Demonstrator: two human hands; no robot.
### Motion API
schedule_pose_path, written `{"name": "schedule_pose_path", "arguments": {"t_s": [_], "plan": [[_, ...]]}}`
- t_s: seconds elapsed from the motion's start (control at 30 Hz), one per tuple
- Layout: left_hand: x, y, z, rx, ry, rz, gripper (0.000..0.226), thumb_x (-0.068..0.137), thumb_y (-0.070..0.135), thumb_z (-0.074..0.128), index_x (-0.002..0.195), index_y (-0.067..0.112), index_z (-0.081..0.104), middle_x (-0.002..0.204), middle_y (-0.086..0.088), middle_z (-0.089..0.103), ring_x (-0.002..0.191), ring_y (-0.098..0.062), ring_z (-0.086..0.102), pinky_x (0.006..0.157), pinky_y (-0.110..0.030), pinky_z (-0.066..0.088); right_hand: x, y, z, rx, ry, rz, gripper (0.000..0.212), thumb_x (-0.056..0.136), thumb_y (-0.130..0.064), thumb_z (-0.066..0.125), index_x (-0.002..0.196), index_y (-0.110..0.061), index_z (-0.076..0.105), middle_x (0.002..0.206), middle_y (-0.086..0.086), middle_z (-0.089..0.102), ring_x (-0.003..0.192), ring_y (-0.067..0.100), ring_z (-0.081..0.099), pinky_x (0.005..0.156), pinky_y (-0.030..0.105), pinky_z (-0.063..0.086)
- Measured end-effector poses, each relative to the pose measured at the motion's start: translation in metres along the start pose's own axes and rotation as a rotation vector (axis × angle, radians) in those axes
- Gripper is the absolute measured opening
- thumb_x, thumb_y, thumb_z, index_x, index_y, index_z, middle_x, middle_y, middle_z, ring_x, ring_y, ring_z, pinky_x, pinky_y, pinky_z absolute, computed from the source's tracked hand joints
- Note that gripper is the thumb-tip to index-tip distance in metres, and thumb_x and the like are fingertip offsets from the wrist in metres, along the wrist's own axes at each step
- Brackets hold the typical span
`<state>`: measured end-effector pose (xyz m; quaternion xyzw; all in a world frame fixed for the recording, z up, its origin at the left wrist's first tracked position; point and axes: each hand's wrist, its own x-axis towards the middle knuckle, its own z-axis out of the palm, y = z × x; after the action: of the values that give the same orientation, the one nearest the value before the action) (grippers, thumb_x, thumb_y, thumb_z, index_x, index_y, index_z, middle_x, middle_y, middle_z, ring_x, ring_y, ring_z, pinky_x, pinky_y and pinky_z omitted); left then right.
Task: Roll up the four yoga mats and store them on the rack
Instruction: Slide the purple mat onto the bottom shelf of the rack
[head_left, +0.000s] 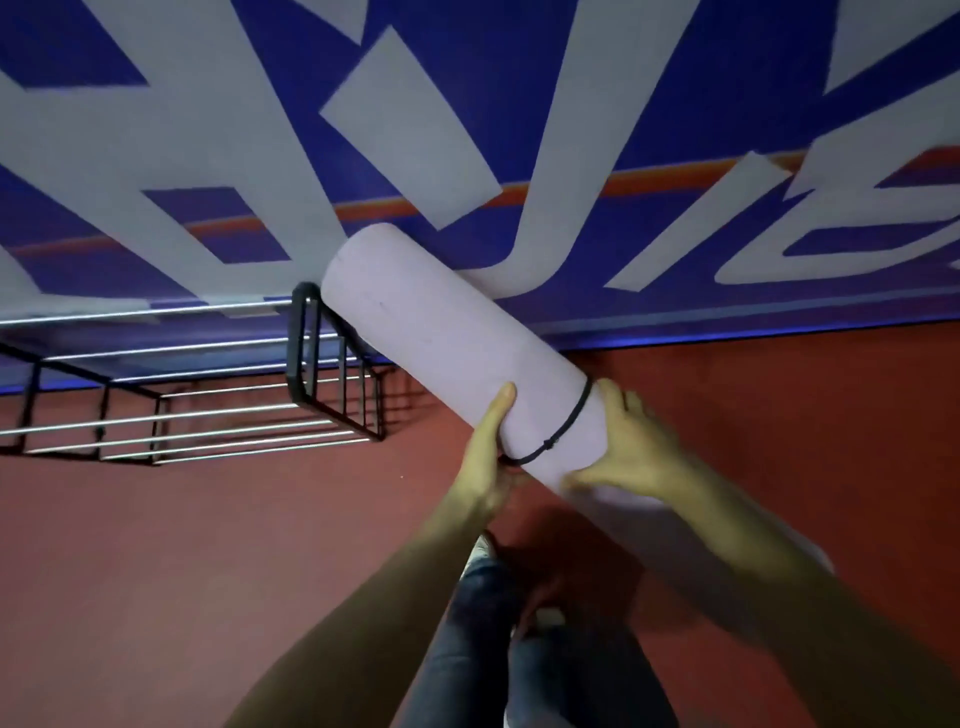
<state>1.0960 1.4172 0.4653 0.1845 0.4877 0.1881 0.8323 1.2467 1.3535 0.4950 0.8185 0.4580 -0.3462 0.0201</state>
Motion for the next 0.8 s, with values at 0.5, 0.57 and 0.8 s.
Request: {"name": "schedule_pose_path", "arguments": {"t_s": [0.5,0.57,0.8], "plan": [[0.207,-0.113,-0.069,-0.198,0.173,-0.047,0.048,0.077,0.056,0.06,0.112,0.023,0.062,0.106,0.004,0.073,0.105,-0.019,0.065,0.093,-0.056,0.049,0.199,0.081,0.128,-0.3,-0.063,-0.169,0.127,0.053,-0.055,0.079,0.148,-0.017,0.004,0.142,0.01,0.03,0.131,0.031,0.033,0.105,0.041,0.028],[0.244,-0.133,-0.091,-0.181,0.194,-0.044,0.058,0.072,0.06,0.067,0.119,0.026,0.061,0.118,0.005,0.068,0.115,-0.019,0.059,0.093,-0.052,0.049,0.231,0.092,0.157,-0.326,-0.071,-0.2,0.126,0.053,-0.055,0.08,0.148,-0.018,0.005,0.143,0.009,0.029,0.132,0.03,0.033,0.105,0.041,0.028],[0.354,-0.185,-0.158,-0.263,0.164,0.041,0.056,0.077,0.053,0.064,0.123,0.022,0.058,0.116,0.005,0.069,0.11,-0.012,0.063,0.093,-0.041,0.051,0.329,0.114,0.244,-0.369,-0.059,-0.274,0.128,0.055,-0.057,0.078,0.148,-0.018,0.001,0.146,0.007,0.025,0.134,0.029,0.029,0.109,0.04,0.025]]}}
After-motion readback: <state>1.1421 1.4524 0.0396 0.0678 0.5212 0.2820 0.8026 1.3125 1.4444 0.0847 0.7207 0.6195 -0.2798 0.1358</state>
